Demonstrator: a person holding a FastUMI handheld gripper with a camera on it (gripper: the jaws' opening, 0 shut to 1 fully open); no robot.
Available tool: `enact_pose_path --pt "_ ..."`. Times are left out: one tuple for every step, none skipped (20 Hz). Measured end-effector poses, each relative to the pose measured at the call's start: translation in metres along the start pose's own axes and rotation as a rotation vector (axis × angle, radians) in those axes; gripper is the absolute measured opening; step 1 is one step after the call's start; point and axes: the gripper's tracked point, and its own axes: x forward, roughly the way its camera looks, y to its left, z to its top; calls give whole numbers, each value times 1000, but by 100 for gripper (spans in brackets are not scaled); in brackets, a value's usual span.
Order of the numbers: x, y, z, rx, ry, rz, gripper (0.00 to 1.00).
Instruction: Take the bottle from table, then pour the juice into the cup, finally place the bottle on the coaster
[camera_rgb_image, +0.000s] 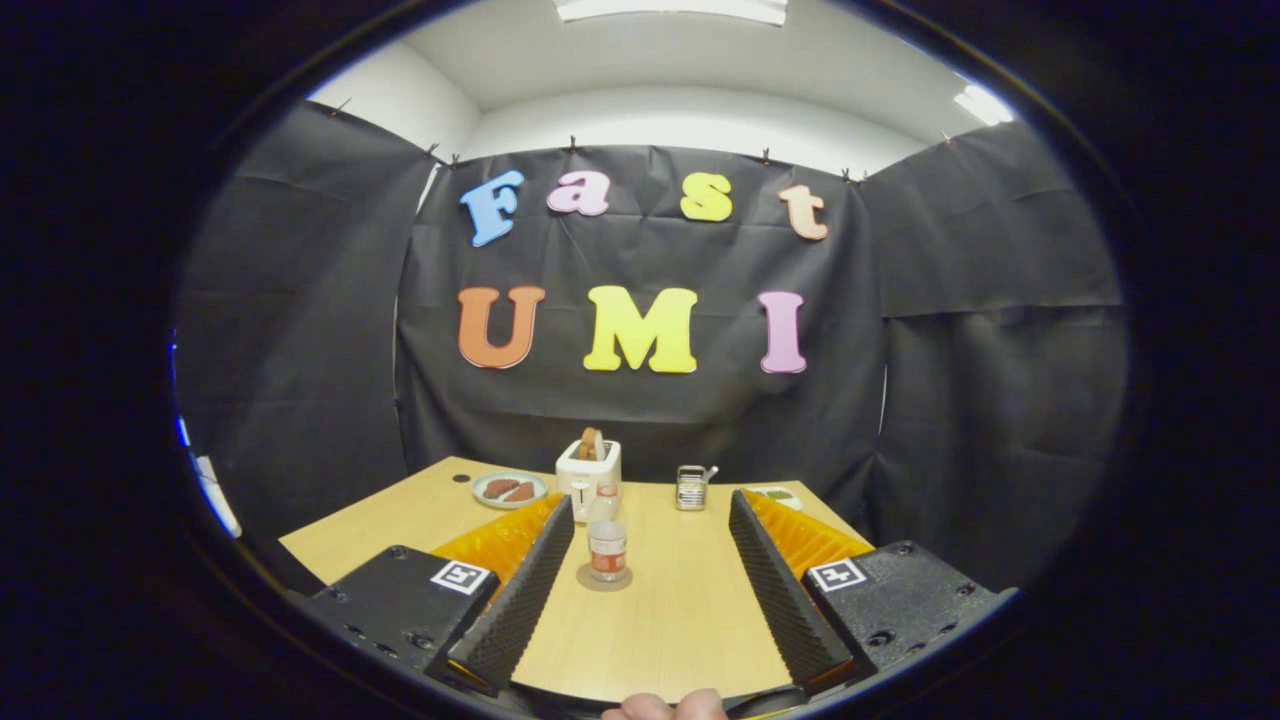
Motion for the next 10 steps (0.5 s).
enact_pose_path --pt "1 3 0 3 -2 4 100" --pt "1 6 0 6 -2 10 100" --pt "3 9 -1 8 2 17 100" --pt "3 11 -2 9 4 20 100" --pt "3 12 -1 9 2 25 100" --pt "2 14 0 12 -3 30 100" --pt "3 15 1 16 -7 33 100" --pt "4 15 1 20 -11 32 100" --pt "6 14 2 22 -13 29 100" --pt "5 13 4 24 -15 21 100"
